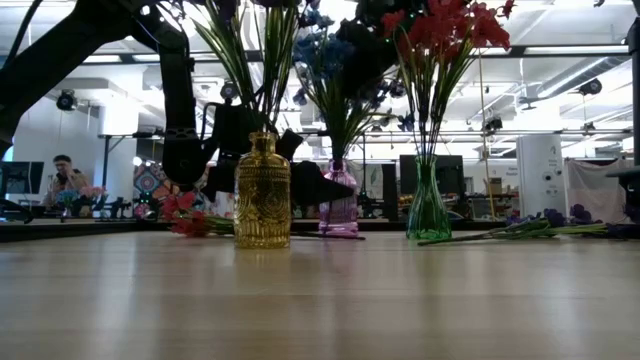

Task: Sort flowers into vase by color
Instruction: Put the blue flowers into the pink vase

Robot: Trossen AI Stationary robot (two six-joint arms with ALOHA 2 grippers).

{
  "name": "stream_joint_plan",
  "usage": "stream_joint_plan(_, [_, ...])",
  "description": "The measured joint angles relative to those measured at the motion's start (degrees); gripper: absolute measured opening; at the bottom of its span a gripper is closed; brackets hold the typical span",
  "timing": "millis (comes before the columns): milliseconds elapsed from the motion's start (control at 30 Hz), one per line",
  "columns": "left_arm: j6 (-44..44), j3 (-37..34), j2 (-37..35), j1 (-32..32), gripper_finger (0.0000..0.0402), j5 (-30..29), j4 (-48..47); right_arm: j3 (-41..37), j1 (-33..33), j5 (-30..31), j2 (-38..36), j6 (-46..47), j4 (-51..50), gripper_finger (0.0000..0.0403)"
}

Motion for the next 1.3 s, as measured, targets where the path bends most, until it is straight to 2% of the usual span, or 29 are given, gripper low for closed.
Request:
stream_joint_plan(500, [0.0, 0.0, 0.0, 0.0, 0.0382, 0.1, 0.0, 0.0, 0.6, -0.1, 2.2, -0.6, -0.5, 0.0013])
stream_joint_plan(867, [0.0, 0.0, 0.0, 0.0, 0.0382, 0.1, 0.0, 0.1, 0.6, 0.8, 0.7, 0.3, -1.4, 0.0015])
stream_joint_plan(967, [0.0, 0.0, 0.0, 0.0, 0.0382, 0.1, 0.0, 0.3, 0.6, 0.9, 0.6, 0.6, -1.4, 0.0033])
stream_joint_plan(1300, [0.0, 0.0, 0.0, 0.0, 0.0382, 0.1, 0.0, 0.5, 0.6, 4.2, -0.2, 0.9, -1.6, 0.0143])
